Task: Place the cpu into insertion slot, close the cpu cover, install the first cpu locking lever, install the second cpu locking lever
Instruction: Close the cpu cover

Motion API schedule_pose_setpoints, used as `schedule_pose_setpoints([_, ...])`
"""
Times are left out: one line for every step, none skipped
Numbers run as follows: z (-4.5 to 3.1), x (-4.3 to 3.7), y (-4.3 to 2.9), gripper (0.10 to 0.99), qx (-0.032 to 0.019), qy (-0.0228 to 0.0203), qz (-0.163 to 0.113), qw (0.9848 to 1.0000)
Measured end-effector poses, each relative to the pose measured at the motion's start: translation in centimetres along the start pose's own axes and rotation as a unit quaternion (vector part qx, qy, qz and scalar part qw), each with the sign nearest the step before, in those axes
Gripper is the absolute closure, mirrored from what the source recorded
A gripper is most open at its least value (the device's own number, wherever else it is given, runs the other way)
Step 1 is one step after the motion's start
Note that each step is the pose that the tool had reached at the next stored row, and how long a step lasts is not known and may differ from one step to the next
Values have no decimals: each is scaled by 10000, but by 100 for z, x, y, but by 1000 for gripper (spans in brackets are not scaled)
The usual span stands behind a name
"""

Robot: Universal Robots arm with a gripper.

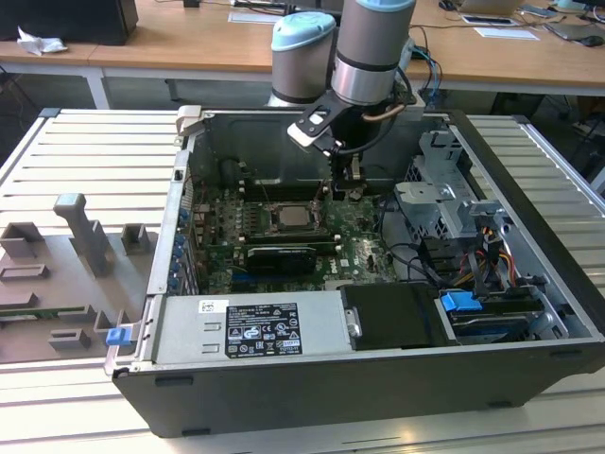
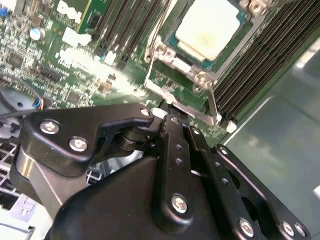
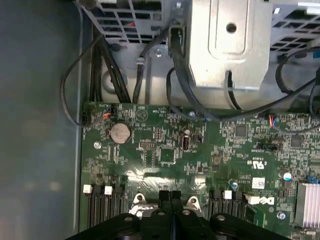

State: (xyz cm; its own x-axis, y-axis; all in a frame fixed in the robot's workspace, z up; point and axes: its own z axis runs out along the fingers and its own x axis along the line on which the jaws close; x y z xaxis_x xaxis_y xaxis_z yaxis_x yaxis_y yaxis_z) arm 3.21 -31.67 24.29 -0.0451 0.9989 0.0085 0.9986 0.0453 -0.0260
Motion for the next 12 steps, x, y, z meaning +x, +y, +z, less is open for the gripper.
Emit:
schedule_pose_setpoints([11,2,-46,980,0,1,0,10000])
schedule_pose_setpoints([20,3,-81,980,0,1,0,10000])
schedule_pose_setpoints([25,4,-104,980,0,0,0,10000])
schedule_pose_setpoints([39,7,-160,980,0,0,0,10000])
schedule_pose_setpoints([44,8,-186,980,0,-1,0,10000])
schedule_pose_setpoints([51,9,-212,980,0,-1,1,10000])
schedule_pose_setpoints([59,11,-244,980,0,-2,0,10000])
schedule_pose_setpoints([66,11,-263,980,0,-3,0,10000])
schedule_pose_setpoints([78,12,-289,980,0,-4,0,10000])
schedule_pose_setpoints([86,13,-307,980,0,-4,1,10000])
schedule_pose_setpoints([92,14,-319,980,0,-4,1,10000])
schedule_pose_setpoints([99,14,-341,980,0,-5,0,10000])
